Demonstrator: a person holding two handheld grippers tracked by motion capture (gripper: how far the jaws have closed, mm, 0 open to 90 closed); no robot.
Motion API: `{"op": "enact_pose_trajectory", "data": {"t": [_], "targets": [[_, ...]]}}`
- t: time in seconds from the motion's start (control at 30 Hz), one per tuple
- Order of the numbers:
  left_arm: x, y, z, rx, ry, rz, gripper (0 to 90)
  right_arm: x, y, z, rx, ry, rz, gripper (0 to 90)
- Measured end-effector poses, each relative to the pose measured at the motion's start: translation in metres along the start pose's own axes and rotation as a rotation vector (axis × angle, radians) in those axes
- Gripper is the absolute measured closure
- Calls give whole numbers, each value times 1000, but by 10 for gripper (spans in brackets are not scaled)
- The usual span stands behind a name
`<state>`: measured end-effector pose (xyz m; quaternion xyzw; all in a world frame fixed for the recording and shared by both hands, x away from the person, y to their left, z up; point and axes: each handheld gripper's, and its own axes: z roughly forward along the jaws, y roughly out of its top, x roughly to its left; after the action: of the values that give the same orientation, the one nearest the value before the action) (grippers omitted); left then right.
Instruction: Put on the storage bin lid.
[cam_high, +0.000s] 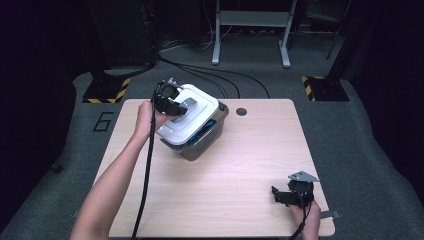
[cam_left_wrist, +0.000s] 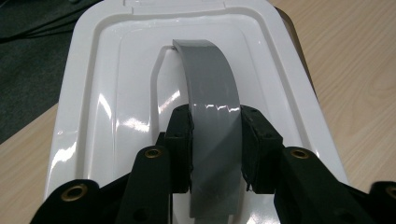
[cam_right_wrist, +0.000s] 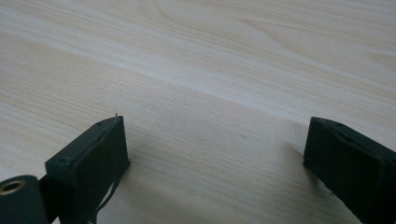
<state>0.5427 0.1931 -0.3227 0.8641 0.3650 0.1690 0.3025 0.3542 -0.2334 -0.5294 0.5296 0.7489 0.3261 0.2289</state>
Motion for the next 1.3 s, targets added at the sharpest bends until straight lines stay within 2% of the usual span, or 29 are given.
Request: {"op": "enact_pose_trajectory", "data": {"t": [0.27,0.6,0.9,0.97,1.23,1.3], "targets": [[-10,3,15,10,-36,28,671,0,0,0,0,0,-1,54],[-14,5,26,13,-48,25,671,0,0,0,0,0,-1,54],[-14,4,35,14,-47,17,670,0,0,0,-1,-1,-2,54],[-13,3,38,13,-45,4,669,0,0,0,0,0,-4,55],[-8,-2,47,43,-46,-9,665,0,0,0,-4,-4,-4,55],[-7,-3,47,32,-49,-17,664,0,0,0,-4,-3,-3,56]]}}
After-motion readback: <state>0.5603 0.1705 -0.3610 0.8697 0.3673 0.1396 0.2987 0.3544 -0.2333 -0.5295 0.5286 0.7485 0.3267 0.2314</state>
